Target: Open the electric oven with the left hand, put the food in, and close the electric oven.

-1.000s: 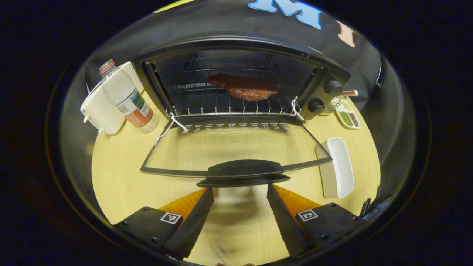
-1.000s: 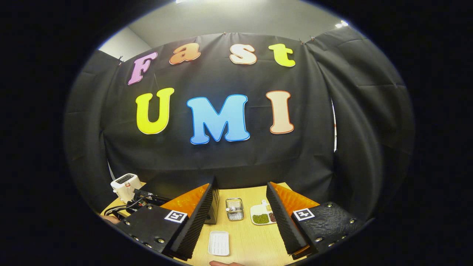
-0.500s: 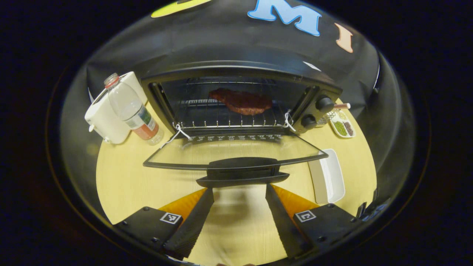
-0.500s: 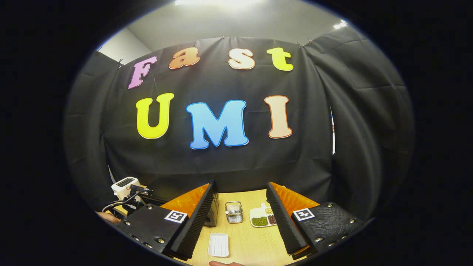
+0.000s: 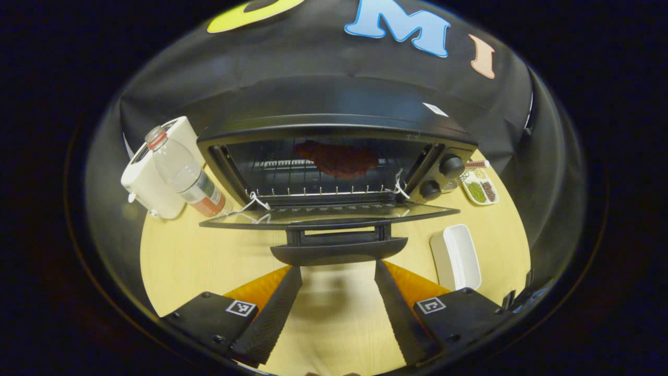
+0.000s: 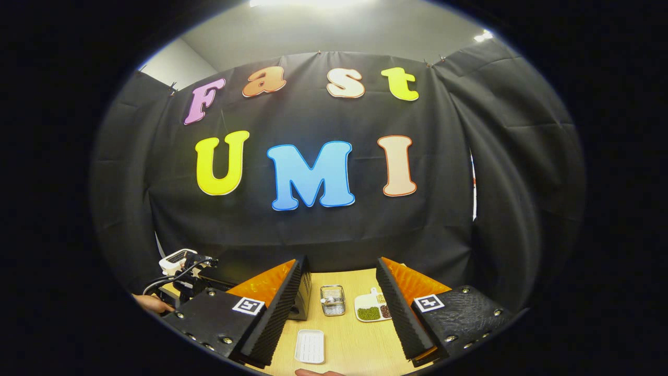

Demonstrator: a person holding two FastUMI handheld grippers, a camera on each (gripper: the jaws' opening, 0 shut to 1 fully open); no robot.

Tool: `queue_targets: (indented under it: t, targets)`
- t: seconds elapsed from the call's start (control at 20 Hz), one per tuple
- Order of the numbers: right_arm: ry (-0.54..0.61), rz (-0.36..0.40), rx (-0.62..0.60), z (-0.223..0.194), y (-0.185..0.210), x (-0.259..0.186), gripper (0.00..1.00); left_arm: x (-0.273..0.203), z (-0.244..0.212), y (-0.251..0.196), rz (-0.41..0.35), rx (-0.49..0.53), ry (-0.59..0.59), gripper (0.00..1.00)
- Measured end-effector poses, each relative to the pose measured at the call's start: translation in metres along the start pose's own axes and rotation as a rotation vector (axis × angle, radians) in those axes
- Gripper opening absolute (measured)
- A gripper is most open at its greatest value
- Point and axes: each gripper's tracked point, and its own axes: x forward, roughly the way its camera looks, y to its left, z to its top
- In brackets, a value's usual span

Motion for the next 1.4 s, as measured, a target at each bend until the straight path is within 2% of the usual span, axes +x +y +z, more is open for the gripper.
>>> queue_targets:
  t: [0.1, 0.15, 0.25, 0.55, 0.8, 0.9, 1.0, 1.05, 1.1, 1.2, 1.4]
  targets:
    - [0.0, -0.001, 0.002, 0.0, -0.001, -0.001, 0.89, 0.0, 0.007, 0.001, 0.006, 0.014, -0.015, 0.93]
    - [0.0, -0.001, 0.004, 0.001, -0.002, 0.0, 0.89, -0.001, 0.01, 0.0, 0.007, 0.018, -0.026, 0.98]
    - [0.002, 0.0, 0.006, 0.0, -0.002, -0.001, 0.89, -0.005, 0.019, -0.004, 0.0, 0.009, -0.048, 0.98]
    - [-0.006, 0.021, 0.001, 0.002, -0.002, -0.001, 0.89, -0.043, 0.067, -0.03, -0.041, 0.024, -0.212, 0.96]
    - [-0.042, 0.045, -0.015, 0.021, -0.005, 0.0, 0.89, -0.137, 0.131, -0.07, -0.082, 0.07, -0.491, 0.98]
    - [-0.067, 0.059, -0.008, 0.034, -0.004, 0.0, 0.89, -0.178, 0.149, -0.083, -0.086, 0.062, -0.598, 0.95]
    - [-0.089, 0.059, -0.009, 0.048, -0.008, -0.001, 0.89, -0.227, 0.164, -0.095, -0.084, 0.044, -0.715, 0.98]
    - [-0.098, 0.062, -0.006, 0.057, -0.009, -0.003, 0.89, -0.252, 0.171, -0.097, -0.071, 0.036, -0.771, 0.98]
    - [-0.107, 0.066, -0.001, 0.065, -0.009, -0.005, 0.89, -0.277, 0.176, -0.097, -0.053, 0.035, -0.828, 0.93]
    - [-0.128, 0.068, 0.014, 0.082, -0.012, -0.009, 0.89, -0.32, 0.18, -0.101, -0.021, 0.042, -0.934, 0.98]
    - [-0.193, 0.087, 0.038, 0.112, -0.012, -0.023, 0.89, -0.386, 0.164, -0.109, 0.039, 0.044, -1.082, 0.97]
